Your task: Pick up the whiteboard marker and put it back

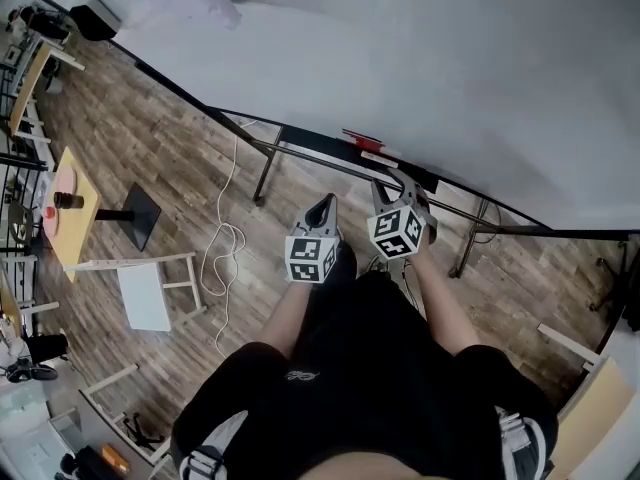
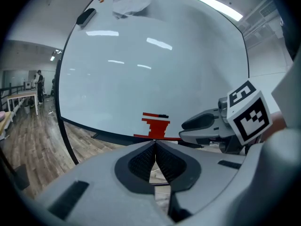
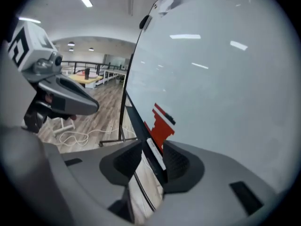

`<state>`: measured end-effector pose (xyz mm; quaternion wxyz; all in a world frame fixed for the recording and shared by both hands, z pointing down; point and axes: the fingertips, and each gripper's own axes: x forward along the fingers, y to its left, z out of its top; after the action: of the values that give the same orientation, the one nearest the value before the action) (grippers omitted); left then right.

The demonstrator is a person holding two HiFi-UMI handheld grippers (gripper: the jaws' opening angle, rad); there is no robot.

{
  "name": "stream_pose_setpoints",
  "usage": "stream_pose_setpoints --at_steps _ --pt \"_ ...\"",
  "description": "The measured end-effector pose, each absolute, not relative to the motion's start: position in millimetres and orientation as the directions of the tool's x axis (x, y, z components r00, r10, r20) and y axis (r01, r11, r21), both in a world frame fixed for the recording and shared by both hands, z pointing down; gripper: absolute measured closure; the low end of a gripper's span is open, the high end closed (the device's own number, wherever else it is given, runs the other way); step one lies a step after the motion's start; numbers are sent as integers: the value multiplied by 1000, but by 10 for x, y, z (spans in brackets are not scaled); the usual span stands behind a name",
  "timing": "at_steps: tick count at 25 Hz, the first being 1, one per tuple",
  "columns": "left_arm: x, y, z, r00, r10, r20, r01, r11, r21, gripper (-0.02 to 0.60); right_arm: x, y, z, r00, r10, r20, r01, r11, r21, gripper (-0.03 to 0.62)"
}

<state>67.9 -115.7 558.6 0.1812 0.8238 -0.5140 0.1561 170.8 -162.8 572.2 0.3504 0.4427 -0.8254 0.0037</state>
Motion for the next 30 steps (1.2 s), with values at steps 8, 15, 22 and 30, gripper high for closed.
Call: stream_pose_setpoints --at_steps 8,15,22,30 --pt "941 -976 5141 413 -838 356 -909 -401 111 575 1942 -1243 5183 -415 -825 384 -871 482 93 505" --pt "1101 -712 4885 444 -841 308 -893 -445 70 575 2145 -865 4929 -384 -884 265 -914 404 23 590" --pt "1171 -551 4696 517 -821 244 -854 -512 86 575 2094 -586 4605 -353 -916 194 -932 362 12 591" --pt "754 -213 4365 566 -804 181 -820 -572 18 575 1865 -97 4223 -258 -959 114 -964 263 31 591"
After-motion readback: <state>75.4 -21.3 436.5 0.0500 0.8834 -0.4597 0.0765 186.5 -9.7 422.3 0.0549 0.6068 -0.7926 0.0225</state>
